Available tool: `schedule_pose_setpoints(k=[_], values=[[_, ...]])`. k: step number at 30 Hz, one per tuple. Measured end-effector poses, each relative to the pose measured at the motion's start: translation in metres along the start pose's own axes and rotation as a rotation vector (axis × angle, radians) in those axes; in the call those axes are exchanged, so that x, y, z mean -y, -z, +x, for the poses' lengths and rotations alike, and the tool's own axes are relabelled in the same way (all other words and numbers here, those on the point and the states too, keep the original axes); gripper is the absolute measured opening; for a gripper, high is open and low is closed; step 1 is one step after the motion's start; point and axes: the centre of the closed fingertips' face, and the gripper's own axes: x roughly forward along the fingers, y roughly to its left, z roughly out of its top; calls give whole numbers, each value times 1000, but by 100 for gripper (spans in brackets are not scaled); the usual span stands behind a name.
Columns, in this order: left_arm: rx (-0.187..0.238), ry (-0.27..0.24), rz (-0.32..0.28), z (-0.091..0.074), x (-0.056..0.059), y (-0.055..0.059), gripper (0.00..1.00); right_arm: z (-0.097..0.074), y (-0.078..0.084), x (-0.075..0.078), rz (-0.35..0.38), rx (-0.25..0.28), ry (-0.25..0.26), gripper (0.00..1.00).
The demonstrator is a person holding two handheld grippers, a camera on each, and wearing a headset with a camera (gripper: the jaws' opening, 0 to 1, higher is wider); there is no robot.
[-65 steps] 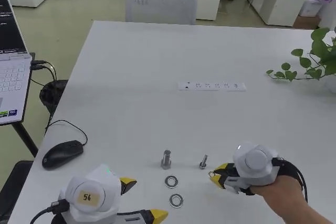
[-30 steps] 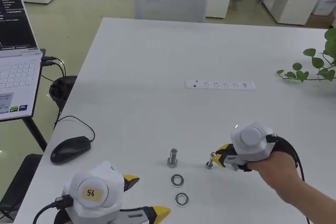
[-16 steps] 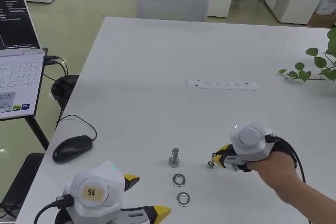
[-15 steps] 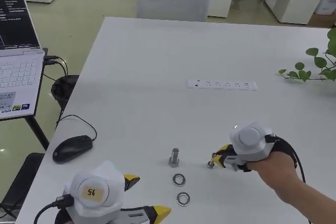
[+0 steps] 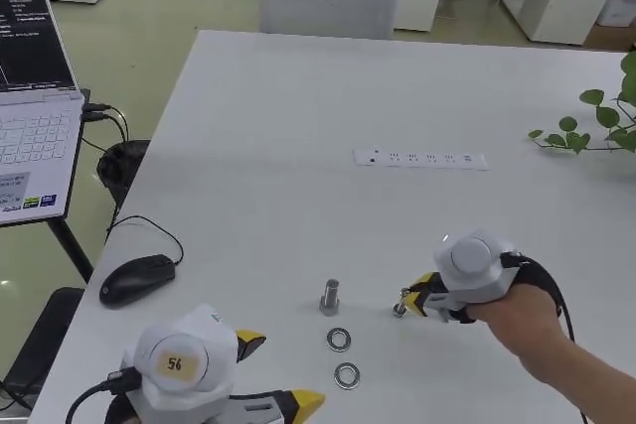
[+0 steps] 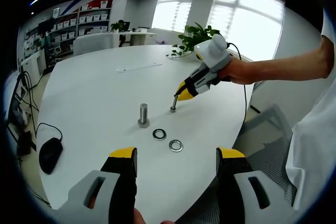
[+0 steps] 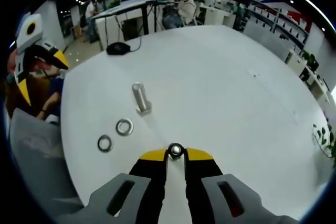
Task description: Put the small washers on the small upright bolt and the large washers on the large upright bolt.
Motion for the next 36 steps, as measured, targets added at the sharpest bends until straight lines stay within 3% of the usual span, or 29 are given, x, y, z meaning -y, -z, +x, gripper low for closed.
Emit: schedule_pose_setpoints(k=[14,20,29,36], values=[[-6,6,-1,2,2,1,60,8,10,-2,-19,-47,-15,10],[-7,5,-1,1,1,2,60,20,20,-4,-9,-70,-25,9],[-12,-1,-5,-1,-1,5,60,32,27,-10,25,-67,-36,10],[-15,-1,-7,0,0,6,60,30,27,-8,50,-50,-20,10]])
